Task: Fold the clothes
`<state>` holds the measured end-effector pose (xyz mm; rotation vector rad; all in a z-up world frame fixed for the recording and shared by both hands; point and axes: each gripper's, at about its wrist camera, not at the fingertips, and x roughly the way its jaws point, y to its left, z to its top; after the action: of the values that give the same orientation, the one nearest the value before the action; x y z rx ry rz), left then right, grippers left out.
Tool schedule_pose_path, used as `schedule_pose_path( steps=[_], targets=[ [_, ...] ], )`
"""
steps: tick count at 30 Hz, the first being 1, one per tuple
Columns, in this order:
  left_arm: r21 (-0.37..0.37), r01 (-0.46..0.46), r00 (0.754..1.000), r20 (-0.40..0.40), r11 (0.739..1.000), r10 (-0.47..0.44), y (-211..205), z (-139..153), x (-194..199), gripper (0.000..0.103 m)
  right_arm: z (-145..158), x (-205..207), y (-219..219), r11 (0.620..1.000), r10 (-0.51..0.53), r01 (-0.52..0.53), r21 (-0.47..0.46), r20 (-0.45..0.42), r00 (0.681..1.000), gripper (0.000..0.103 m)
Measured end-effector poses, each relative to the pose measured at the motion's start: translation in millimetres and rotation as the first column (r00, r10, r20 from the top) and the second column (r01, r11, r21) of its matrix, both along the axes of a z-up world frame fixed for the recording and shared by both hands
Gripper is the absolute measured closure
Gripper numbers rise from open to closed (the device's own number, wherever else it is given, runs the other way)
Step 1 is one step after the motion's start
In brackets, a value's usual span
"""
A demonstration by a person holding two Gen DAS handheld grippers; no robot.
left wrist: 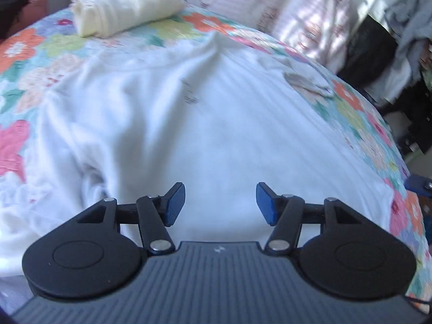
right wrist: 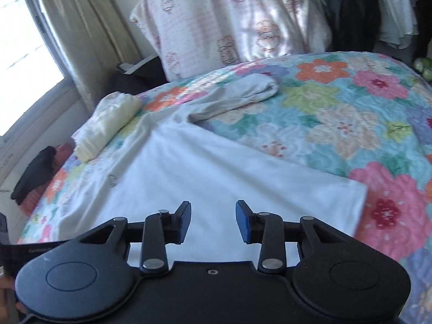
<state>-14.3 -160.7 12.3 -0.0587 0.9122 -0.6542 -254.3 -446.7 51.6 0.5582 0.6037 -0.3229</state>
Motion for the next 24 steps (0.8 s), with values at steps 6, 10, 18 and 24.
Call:
schedule_pose_path(
  steps=[6, 10, 18, 24],
  targets=[
    [0.047, -0.257, 0.966, 0.016, 0.965, 0.256, 92.6, 6.2, 45.9, 0.038, 11.8, 72.9, 61.9, 0.960, 0.276, -0.278, 0.037, 0.040, 0.960, 0.056],
    [0.136, -0.439, 0.896, -0.004, 0.888, 0.444, 147.3, -3.8, 61.7, 0.036, 6.9, 111.5, 94.6, 0.921, 0.389, -0.389, 0.005, 0.006, 0.921, 0.050],
    [0.232, -0.657, 0.750, 0.102, 0.717, 0.653, 212.4, -6.3, 64.9, 0.021, -12.3, 166.0, 159.5, 0.815, 0.573, -0.578, -0.039, -0.083, 0.815, 0.050],
    [0.307, -0.627, 0.758, 0.027, 0.716, 0.652, 222.2, -30.5, 78.2, 0.010, -13.3, 185.7, 226.2, 0.648, 0.736, -0.747, -0.148, -0.130, 0.665, 0.050]
  ],
)
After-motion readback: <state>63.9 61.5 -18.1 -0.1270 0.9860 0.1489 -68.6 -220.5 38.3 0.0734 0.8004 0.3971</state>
